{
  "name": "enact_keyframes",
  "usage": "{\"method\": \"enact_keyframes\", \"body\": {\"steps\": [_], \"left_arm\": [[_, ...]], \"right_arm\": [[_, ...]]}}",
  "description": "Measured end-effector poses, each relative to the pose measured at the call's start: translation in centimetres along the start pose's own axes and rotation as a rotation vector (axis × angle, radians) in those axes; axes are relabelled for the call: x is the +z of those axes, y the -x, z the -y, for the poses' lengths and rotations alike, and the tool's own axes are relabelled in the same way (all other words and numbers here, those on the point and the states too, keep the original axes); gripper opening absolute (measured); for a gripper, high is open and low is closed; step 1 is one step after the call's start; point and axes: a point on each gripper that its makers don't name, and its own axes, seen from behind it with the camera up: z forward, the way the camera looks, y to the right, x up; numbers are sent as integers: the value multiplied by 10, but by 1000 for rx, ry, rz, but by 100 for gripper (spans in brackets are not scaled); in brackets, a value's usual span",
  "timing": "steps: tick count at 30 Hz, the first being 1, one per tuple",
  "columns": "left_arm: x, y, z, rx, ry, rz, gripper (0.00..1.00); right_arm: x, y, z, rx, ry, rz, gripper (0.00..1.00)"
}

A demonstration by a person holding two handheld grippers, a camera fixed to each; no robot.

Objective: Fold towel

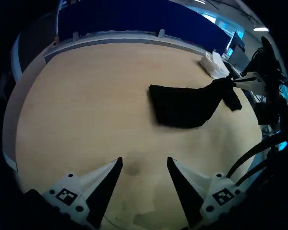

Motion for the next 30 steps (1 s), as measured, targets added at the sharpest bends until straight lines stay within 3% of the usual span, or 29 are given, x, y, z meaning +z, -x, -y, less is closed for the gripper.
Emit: {"method": "enact_keyframes", "body": {"steps": [11,18,24,30], "left_arm": [[-3,2,-2,-9,5,-6,85],[-6,5,-1,-12,1,-12,85],[-7,7,-3,-20,-2,-19,85],[-7,7,-9,-37,2,-29,85]], "right_arm": [[19,-32,27,-129,-64,3,4],[38,-49,62,-213,-139,-2,4],[69,-56,110,-227,-247,-12,4],[112,-35,158,-186,-354,26,4]]}}
